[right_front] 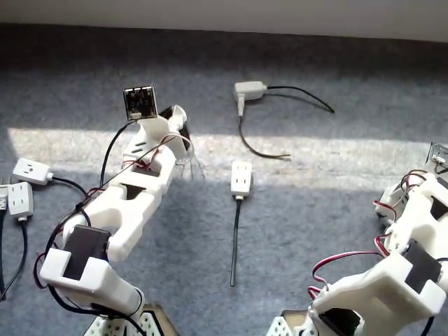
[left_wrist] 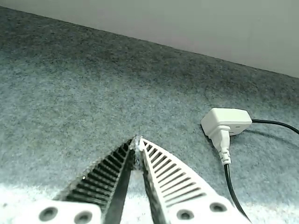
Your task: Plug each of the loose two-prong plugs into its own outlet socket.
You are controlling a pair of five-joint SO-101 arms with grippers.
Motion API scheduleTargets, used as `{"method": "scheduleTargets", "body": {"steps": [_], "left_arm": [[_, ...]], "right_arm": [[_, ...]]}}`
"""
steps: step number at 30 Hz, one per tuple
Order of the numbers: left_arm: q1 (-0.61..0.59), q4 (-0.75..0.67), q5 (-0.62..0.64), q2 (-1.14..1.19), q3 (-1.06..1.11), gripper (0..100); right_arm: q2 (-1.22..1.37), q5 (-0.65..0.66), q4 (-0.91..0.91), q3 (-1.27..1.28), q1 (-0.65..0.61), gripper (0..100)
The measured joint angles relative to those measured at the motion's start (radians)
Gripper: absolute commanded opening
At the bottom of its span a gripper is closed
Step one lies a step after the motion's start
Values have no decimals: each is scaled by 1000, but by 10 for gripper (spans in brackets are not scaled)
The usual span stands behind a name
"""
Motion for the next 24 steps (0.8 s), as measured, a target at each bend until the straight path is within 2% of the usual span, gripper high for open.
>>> {"method": "scheduleTargets", "body": {"steps": [5, 19, 24], "left_arm": [[0, 0, 0, 0, 0, 6], [0, 0, 0, 0, 0, 6], [0, 0, 0, 0, 0, 6]], "right_arm": [[-2, -14, 41, -2, 2, 152], [-2, -14, 94, -5, 14, 147], [-2, -14, 97, -5, 17, 60]]}}
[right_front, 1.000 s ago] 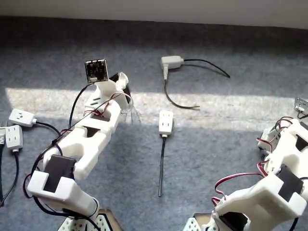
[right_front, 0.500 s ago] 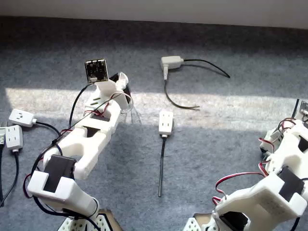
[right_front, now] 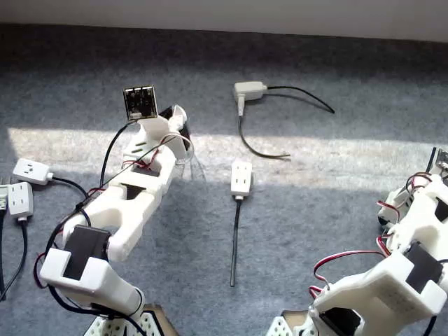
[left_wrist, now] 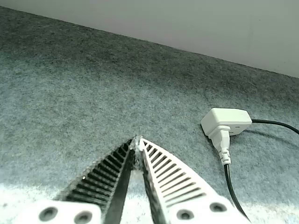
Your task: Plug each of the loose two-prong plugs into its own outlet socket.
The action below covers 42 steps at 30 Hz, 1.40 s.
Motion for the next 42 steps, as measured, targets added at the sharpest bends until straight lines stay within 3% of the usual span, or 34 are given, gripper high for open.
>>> {"method": "scheduleTargets", "body": {"steps": [11, 16, 21, 32, 37, 42], "left_arm": [[0, 0, 0, 0, 0, 6], [0, 0, 0, 0, 0, 6], [0, 0, 0, 0, 0, 6], [0, 0, 0, 0, 0, 7], [69, 0, 0, 0, 0, 7], [138, 0, -2, 0, 0, 7]], "right_arm": [[0, 2, 15, -11, 12, 47], [-37, 3, 126, -81, -3, 47], [-130, -5, 238, -192, -95, 47], [-252, -262, 298, -311, -420, 47], [-255, -457, 212, -359, -572, 36], [-255, -626, 100, -362, -634, 22]]}}
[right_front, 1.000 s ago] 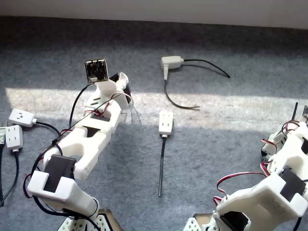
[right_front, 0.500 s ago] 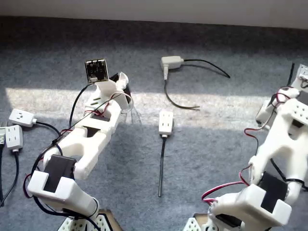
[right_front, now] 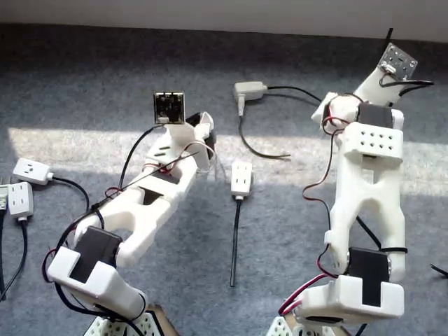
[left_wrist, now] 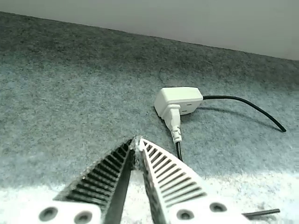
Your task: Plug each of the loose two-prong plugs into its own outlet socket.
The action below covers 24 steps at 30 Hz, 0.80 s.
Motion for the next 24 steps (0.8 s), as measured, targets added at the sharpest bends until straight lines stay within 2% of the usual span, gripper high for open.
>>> {"method": "scheduleTargets", "body": {"steps": [5, 9, 12, 18, 24], "left_arm": [[2, 0, 2, 0, 5, 7], [64, -40, 2, 0, 55, 7], [138, -178, 2, 0, 112, 7], [310, -549, 2, 0, 210, 7], [397, -690, 2, 0, 219, 7]], "right_arm": [[0, -18, -15, -2, -35, 22], [0, -20, -15, -2, -46, 14], [0, -20, -15, -2, -84, 6], [0, -20, 2, -2, -160, 6], [0, -20, 2, 2, -180, 6]]}}
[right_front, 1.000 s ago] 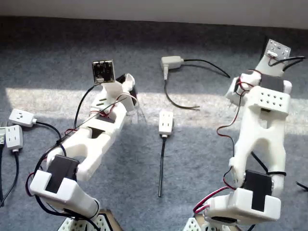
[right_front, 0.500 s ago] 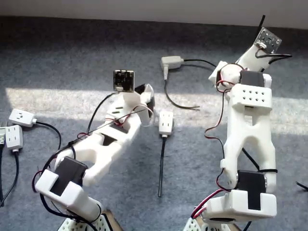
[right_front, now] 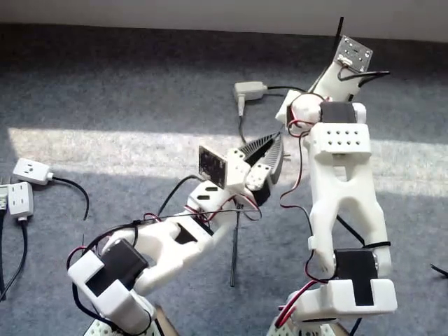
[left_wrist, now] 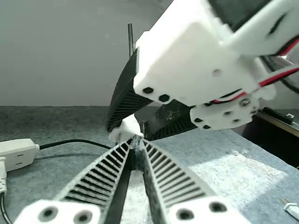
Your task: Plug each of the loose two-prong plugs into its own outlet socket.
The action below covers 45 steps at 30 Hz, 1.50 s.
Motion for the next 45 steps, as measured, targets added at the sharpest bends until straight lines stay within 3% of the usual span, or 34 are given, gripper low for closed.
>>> {"method": "scheduleTargets", "body": {"steps": [12, 19, 28, 45], "left_arm": [[40, -77, 0, 5, 0, 7], [32, -95, 0, 184, -91, 7], [23, -325, -5, 371, -149, 7], [15, -328, -3, 388, -166, 7]], "right_arm": [[0, 0, 8, 29, -100, 6], [0, 0, 58, 29, -135, 6], [0, 46, 80, 29, -140, 6], [-195, 81, 155, 29, -120, 6]]}}
